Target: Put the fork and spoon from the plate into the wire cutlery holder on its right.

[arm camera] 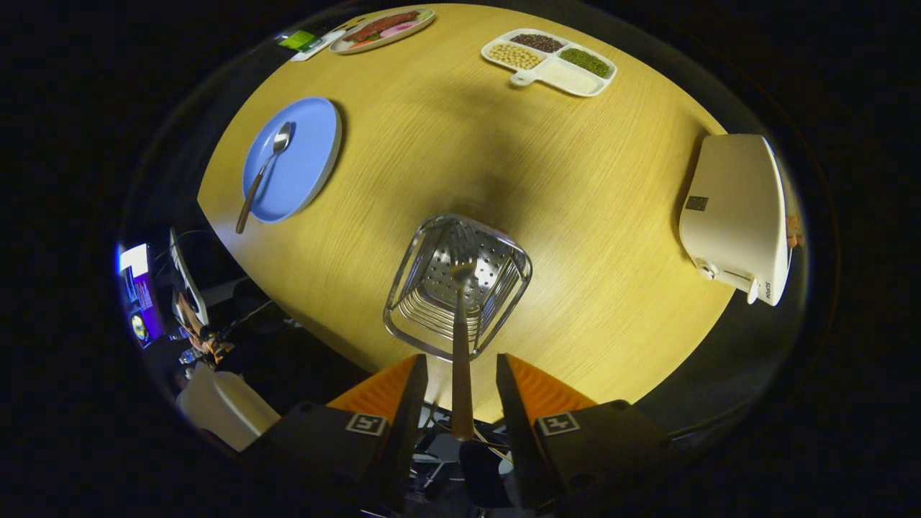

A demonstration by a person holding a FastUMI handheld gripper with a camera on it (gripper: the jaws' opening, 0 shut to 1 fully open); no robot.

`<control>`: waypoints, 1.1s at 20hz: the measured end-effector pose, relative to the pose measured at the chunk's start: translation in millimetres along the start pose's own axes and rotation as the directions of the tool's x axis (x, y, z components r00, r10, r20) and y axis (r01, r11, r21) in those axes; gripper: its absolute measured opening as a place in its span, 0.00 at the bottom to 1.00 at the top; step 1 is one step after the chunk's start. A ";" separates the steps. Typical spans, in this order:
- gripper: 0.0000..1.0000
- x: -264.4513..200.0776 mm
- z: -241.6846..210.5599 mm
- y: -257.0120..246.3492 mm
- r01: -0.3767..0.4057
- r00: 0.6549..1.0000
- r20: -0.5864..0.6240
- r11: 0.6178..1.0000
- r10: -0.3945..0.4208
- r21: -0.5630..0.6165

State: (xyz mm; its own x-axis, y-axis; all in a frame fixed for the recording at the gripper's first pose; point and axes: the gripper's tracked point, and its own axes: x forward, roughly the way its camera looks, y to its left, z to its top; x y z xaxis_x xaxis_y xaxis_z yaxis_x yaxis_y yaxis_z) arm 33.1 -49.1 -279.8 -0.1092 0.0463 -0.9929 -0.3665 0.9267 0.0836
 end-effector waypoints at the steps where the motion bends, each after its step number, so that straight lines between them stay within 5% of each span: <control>1: 0.83 -6.3 2.2 1.1 -0.011 1.000 0.025 1.000 0.011 0.014; 3: 1.00 -20.5 4.4 2.6 -0.012 0.997 0.078 1.000 0.010 0.028; 11: 1.00 -78.0 -0.2 40.7 -0.041 0.959 0.281 0.998 0.027 0.044; 17: 1.00 -115.1 27.1 95.8 -0.144 0.867 0.492 0.985 0.078 0.098; 22: 1.00 -102.9 50.8 152.8 -0.228 0.838 0.527 0.968 0.141 0.103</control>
State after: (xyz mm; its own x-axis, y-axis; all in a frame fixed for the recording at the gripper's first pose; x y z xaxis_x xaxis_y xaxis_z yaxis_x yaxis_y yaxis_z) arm 35.3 106.6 -169.1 0.3434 0.3660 -0.8650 -0.2348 0.9252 0.2982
